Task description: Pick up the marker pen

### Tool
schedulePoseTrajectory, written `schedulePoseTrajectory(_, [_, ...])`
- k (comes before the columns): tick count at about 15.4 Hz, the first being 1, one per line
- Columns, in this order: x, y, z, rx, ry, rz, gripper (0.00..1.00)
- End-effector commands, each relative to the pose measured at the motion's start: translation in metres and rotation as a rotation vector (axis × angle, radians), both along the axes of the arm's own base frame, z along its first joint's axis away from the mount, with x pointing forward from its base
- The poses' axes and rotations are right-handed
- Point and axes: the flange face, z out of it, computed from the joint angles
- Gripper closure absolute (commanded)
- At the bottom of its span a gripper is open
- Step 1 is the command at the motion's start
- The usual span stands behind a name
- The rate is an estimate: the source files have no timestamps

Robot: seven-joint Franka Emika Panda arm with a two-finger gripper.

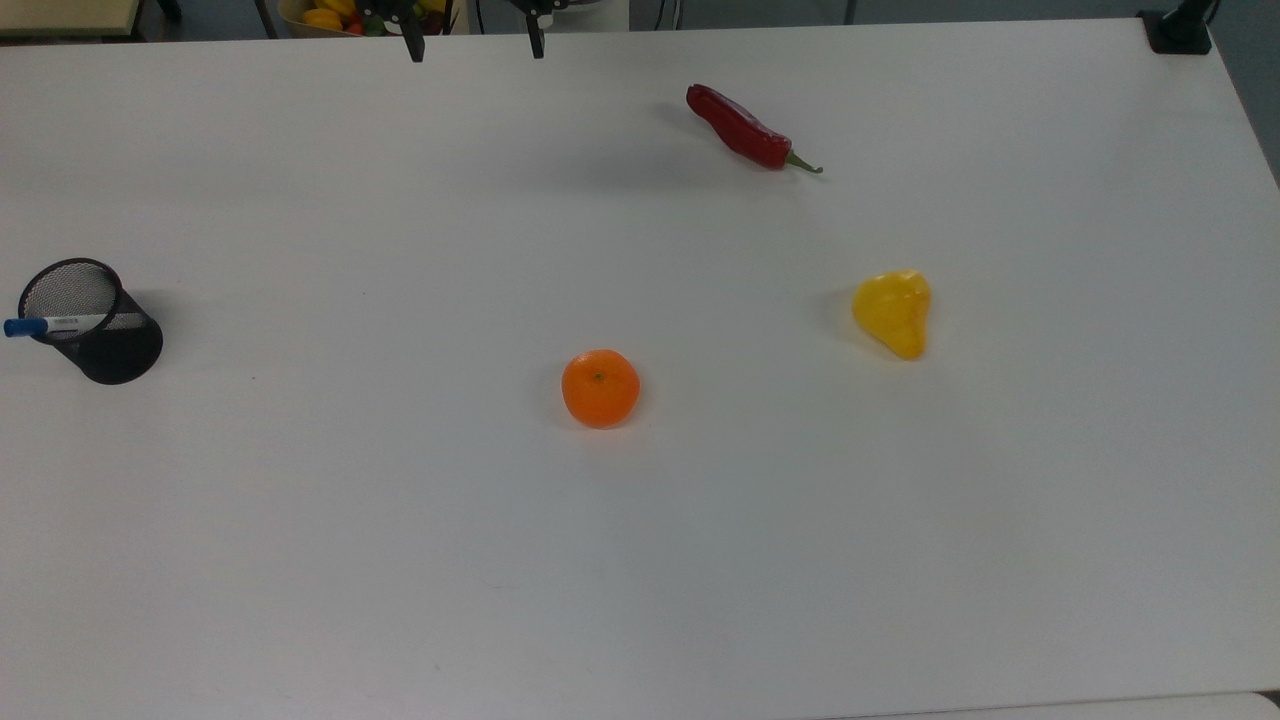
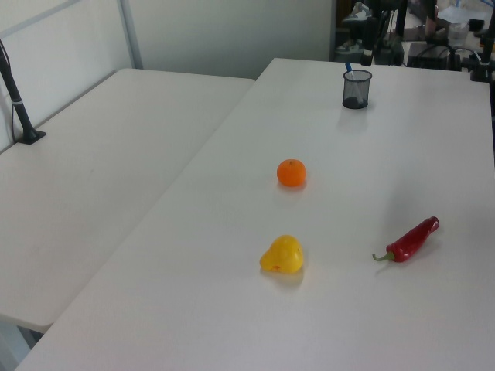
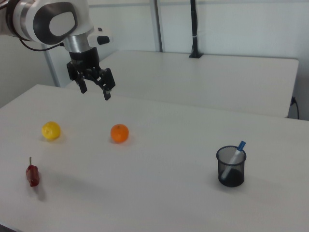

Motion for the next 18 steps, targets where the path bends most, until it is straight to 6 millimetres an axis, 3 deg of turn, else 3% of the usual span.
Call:
schedulePoseTrajectory(1, [-0.004, -0.001, 0.003, -0.009, -0.022, 0.010, 0.00])
schedulePoseTrajectory(9, [-0.002, -0.012, 0.002, -0.002, -0.024, -0.013, 0.00])
schedulePoseTrajectory(18, [0.004, -0.060, -0.003, -0.019, -0.046, -0.062, 0.00])
